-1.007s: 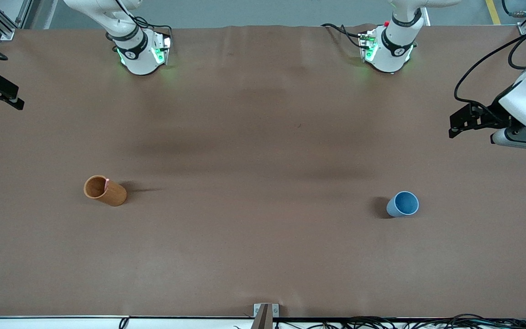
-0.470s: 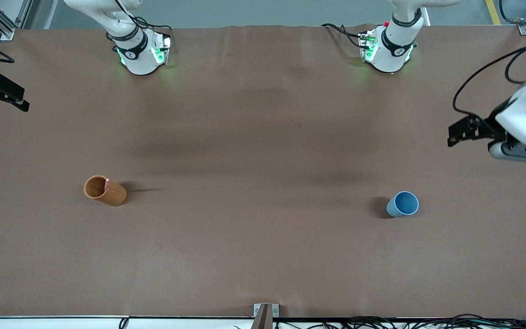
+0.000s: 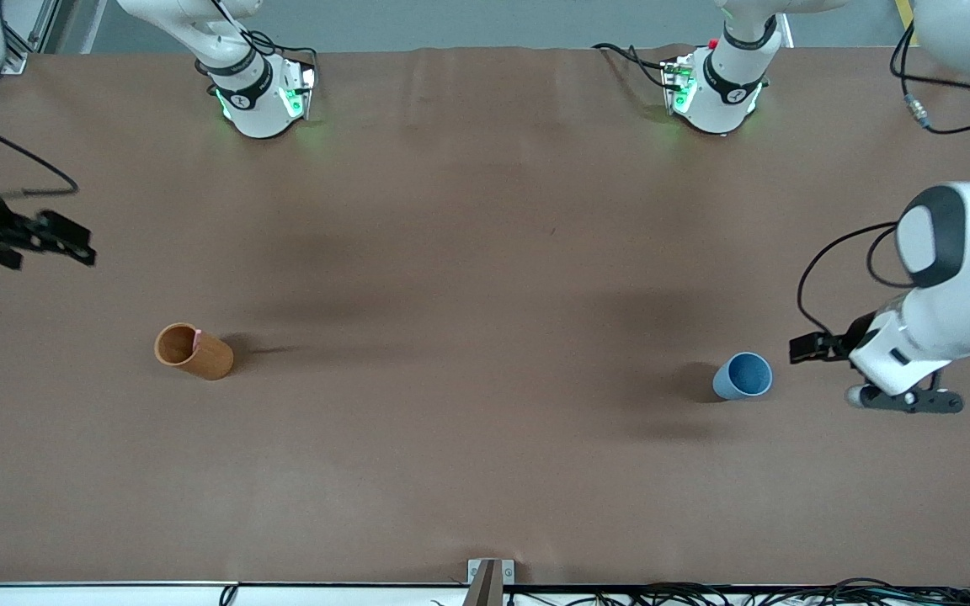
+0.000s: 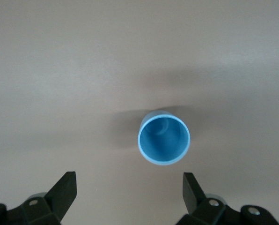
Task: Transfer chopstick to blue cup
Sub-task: 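Reach the right gripper to the tan cup while the left gripper reaches the blue cup, then grasp the pink chopstick with the right gripper while the left gripper moves the blue cup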
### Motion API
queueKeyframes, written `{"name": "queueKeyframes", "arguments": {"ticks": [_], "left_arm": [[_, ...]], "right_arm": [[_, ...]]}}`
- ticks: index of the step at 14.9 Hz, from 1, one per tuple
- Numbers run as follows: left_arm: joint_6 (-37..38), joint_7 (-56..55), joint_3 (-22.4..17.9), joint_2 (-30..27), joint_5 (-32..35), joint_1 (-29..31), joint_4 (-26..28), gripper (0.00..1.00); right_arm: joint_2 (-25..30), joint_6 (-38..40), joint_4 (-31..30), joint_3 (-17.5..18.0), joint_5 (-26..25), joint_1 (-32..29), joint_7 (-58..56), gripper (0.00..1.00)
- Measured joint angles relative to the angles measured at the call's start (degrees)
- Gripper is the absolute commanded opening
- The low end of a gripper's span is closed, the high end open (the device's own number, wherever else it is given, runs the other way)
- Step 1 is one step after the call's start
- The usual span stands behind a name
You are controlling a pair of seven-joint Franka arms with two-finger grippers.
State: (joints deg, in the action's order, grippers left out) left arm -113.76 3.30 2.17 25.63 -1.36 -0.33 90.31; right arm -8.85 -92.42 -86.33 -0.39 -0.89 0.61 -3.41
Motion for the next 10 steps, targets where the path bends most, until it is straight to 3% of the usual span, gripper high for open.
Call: {"name": "queueKeyframes", "arguments": {"ticks": [5, 7, 8, 10], "left_arm": [[-5.6, -0.1, 0.0, 5.5, 0.0, -0.3, 3.1, 1.00], [-8.0, -0.2, 0.1, 6.7, 0.0, -0.5, 4.6, 0.97], [-8.6, -0.2, 0.1, 7.2, 0.0, -0.6, 4.9, 0.86], [-9.8, -0.4, 0.2, 8.3, 0.0, -0.6, 5.1, 0.28]], "right_arm": [[-10.1, -8.0, -0.8, 0.0, 0.0, 1.0, 0.0, 0.85], [-12.8, -11.2, -1.8, 0.0, -0.4, 1.8, 0.0, 0.78], [-13.3, -12.7, -3.0, 0.0, -0.9, 2.4, 0.0, 0.75], [-13.2, -15.7, -6.2, 0.1, -3.5, 3.8, 0.0, 0.67]]}}
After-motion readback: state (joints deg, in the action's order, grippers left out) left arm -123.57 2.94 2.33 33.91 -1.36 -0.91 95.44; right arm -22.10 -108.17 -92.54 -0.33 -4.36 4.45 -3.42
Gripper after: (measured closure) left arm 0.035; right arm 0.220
